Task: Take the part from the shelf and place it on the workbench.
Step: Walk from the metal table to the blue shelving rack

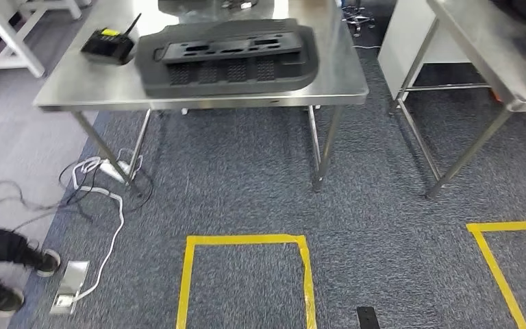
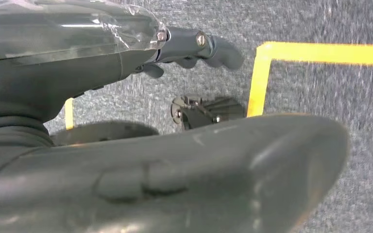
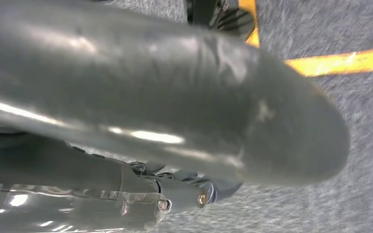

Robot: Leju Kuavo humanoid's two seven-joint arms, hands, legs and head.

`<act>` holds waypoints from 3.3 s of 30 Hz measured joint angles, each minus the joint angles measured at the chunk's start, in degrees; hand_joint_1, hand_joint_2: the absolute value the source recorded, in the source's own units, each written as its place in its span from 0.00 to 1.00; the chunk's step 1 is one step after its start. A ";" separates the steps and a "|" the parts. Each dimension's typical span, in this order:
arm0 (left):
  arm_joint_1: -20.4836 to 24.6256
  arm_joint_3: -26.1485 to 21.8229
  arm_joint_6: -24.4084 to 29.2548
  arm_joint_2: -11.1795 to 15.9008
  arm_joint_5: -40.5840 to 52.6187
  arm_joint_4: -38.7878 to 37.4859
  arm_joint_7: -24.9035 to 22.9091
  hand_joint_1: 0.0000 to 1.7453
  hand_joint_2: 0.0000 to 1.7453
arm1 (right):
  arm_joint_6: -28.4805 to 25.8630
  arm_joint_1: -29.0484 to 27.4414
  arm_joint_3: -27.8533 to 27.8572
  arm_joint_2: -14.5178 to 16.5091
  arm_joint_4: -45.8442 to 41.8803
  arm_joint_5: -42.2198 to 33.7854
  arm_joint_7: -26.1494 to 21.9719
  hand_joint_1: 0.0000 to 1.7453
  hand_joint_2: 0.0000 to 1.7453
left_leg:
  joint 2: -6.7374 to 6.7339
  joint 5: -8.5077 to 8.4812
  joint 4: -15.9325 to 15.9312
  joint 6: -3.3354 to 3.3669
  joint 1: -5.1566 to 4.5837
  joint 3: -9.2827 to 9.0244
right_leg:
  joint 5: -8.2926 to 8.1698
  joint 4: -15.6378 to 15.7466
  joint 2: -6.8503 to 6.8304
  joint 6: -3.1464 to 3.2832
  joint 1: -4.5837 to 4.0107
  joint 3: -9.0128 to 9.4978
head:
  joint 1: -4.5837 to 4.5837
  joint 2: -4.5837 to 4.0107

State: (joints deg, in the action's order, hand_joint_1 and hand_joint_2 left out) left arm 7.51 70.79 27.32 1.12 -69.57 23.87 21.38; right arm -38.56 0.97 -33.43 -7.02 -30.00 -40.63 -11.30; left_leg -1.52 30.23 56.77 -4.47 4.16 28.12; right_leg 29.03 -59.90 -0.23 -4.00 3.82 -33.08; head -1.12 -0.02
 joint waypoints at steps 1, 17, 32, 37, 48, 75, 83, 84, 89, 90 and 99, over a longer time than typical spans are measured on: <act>-0.02 0.00 0.01 -0.03 0.00 0.00 0.00 0.00 0.00 | -0.11 -0.05 -0.26 -0.11 0.01 -0.36 -0.05 0.00 0.00 | -0.01 0.09 -0.02 -0.20 0.06 -0.11 | 0.25 -0.46 0.18 0.73 -0.10 -0.21 | 0.41 0.00; 0.05 0.22 0.11 -0.04 0.02 -0.02 -0.14 0.00 0.00 | -1.22 0.37 -4.39 -0.49 0.01 -4.98 -1.86 0.00 0.00 | 2.96 -0.65 2.90 5.03 -4.01 4.47 | 1.01 0.38 3.71 2.45 -2.46 0.91 | 1.88 0.00; 0.16 0.69 0.11 -0.07 0.31 -0.02 -0.34 0.00 0.00 | -1.25 0.35 -6.01 -0.83 0.08 -6.90 -2.84 0.00 0.00 | 2.85 -0.56 2.32 5.23 -3.90 3.81 | 0.54 2.60 3.70 2.77 -2.68 2.60 | 0.32 0.00; 0.16 0.88 0.11 -0.07 0.48 -0.02 -0.37 0.00 0.00 | -1.25 0.35 -6.37 -0.83 0.08 -7.34 -2.84 0.00 0.00 | 2.85 -0.53 2.28 5.27 -3.86 3.71 | 0.61 2.61 3.69 2.39 -2.70 2.61 | 0.29 0.00; 0.31 0.91 -0.10 -0.09 0.79 -0.02 -0.57 0.00 0.00 | -1.27 0.33 -7.14 -0.90 0.08 -9.35 -3.12 0.00 0.00 | 2.15 -1.30 0.24 6.34 -3.53 2.36 | 1.69 0.96 2.64 1.54 -2.64 2.13 | 0.20 0.00; 0.40 1.26 -0.76 -0.11 1.78 -0.02 -1.22 0.00 0.00 | -1.35 0.13 -8.79 -1.13 0.34 -12.34 -4.74 0.00 0.00 | 1.94 -0.41 2.19 3.84 -3.43 3.23 | 0.38 1.48 1.89 2.90 -2.88 1.79 | 1.09 0.00; 0.32 1.27 -0.73 -0.12 1.71 -0.03 -1.20 0.00 0.00 | -1.38 0.14 -9.17 -1.24 0.42 -12.25 -4.62 0.00 0.00 | 0.75 -0.81 1.15 6.01 -3.68 2.84 | 7.67 -14.06 0.94 1.50 -2.57 -5.48 | -0.59 0.00; 0.32 1.27 -0.73 -0.13 1.71 -0.03 -1.20 0.00 0.00 | -1.38 0.03 -9.22 -1.27 0.44 -12.29 -4.57 0.00 0.00 | 0.71 -0.77 1.16 6.06 -3.78 2.76 | 6.77 -13.85 0.89 1.58 -2.58 -5.47 | -0.82 0.00; 0.37 1.27 -0.73 -0.25 1.69 -0.02 -1.20 0.00 0.00 | -1.38 0.10 -9.29 -1.48 0.47 -12.33 -4.46 0.00 0.00 | 0.50 -0.33 1.28 5.55 -4.15 2.21 | -0.23 1.44 -0.19 3.08 -3.43 1.44 | -1.63 0.00; 0.38 1.27 -0.73 -0.31 1.68 -0.02 -1.20 0.00 0.00 | -1.39 0.14 -9.30 -1.53 0.48 -12.33 -4.41 0.00 0.00 | 0.44 -0.30 1.26 5.28 -4.12 2.20 | -0.05 1.73 -0.17 3.24 -3.63 1.52 | -1.57 0.00; 0.18 1.29 -0.74 -0.42 1.63 -0.03 -1.19 0.00 0.00 | -1.38 0.11 -9.87 -1.55 0.54 -12.80 -3.92 0.00 0.00 | 1.09 6.95 17.05 2.78 -3.09 9.13 | -0.80 3.08 0.45 4.44 -2.71 2.09 | -0.04 0.00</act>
State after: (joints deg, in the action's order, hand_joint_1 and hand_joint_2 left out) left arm 7.68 72.08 26.58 0.70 -67.93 23.84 20.19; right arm -39.94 1.08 -43.29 -8.56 -29.46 -53.44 -15.22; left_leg -0.43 37.18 73.83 -1.69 1.07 37.25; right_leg 28.23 -56.82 0.22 0.44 1.11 -31.00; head -1.17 -0.02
